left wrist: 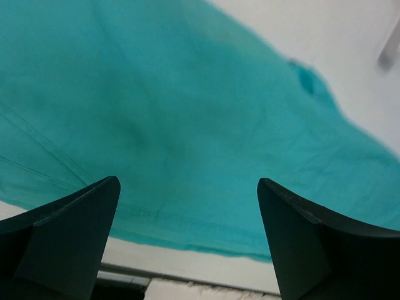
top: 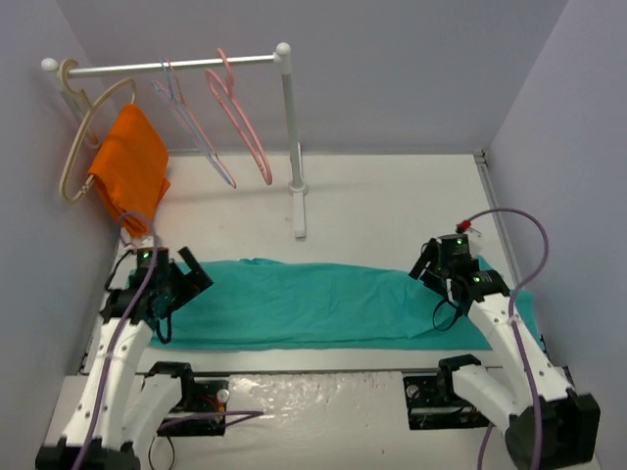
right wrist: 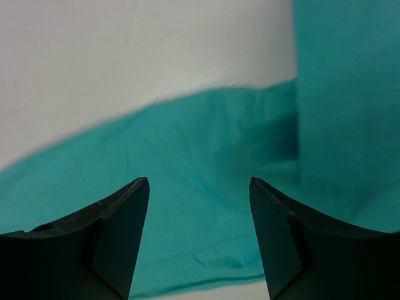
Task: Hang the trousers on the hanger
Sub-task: Fold the trousers at the center of the board.
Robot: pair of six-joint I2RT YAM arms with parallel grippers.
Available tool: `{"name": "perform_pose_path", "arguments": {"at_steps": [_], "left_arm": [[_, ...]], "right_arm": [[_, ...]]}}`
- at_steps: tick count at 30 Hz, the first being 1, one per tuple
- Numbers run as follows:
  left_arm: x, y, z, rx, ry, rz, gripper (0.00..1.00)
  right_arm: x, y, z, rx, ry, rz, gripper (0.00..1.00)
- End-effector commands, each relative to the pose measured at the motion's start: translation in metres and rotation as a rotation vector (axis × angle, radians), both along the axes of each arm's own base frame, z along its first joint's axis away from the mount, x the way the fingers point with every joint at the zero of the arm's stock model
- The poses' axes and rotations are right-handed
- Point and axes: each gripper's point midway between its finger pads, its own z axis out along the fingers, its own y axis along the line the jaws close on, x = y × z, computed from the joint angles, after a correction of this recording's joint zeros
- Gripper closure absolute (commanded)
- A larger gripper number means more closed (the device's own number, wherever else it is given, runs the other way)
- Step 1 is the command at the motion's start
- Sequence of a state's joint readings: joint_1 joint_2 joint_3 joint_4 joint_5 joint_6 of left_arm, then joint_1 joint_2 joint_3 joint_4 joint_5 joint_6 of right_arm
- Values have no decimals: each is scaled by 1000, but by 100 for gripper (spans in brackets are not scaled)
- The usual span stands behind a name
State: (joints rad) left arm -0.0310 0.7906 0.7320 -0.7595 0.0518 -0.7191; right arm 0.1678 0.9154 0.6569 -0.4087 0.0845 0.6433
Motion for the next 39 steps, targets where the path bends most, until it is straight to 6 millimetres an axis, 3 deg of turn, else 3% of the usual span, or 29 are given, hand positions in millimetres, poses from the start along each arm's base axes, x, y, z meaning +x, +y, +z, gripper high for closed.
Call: {"name": "perform_pose_path", "arguments": {"at_steps": [1, 2, 5, 8, 11, 16, 20, 23, 28, 33, 36, 39], "left_arm": [[7, -28, -39, 14, 102, -38, 10], [6, -32, -47, 7, 126, -36, 10], [4, -38, -78, 1, 198, -4, 10], [3, -33, -102, 14, 253, 48, 9], [15, -24, -116, 9, 298, 108, 9], [39, 8, -123, -29, 338, 217, 9], [54, 48, -109, -97, 311, 366, 9], [63, 62, -90, -105, 261, 389, 9], [86, 73, -12, -11, 89, 242, 9], [83, 62, 45, 89, -54, 52, 9], [74, 47, 53, 150, -107, -50, 9], [66, 15, 42, 181, -120, -207, 8]], "right_arm": [[-1, 50, -29, -18, 50, 85, 37], [-2, 59, -29, -21, 41, 102, 37], [-14, 83, -65, -56, 126, 155, 37], [-11, 97, -88, -58, 155, 188, 37], [1, 118, -116, -79, 212, 266, 38], [42, 156, -123, -78, 181, 343, 39], [72, 177, -127, -111, 178, 410, 39], [91, 199, -110, -88, 135, 443, 40], [113, 197, -41, -144, 4, 439, 40], [131, 161, 36, -221, -125, 362, 40], [147, 113, 62, -263, -137, 261, 40], [165, 83, 77, -307, -152, 222, 42]]}}
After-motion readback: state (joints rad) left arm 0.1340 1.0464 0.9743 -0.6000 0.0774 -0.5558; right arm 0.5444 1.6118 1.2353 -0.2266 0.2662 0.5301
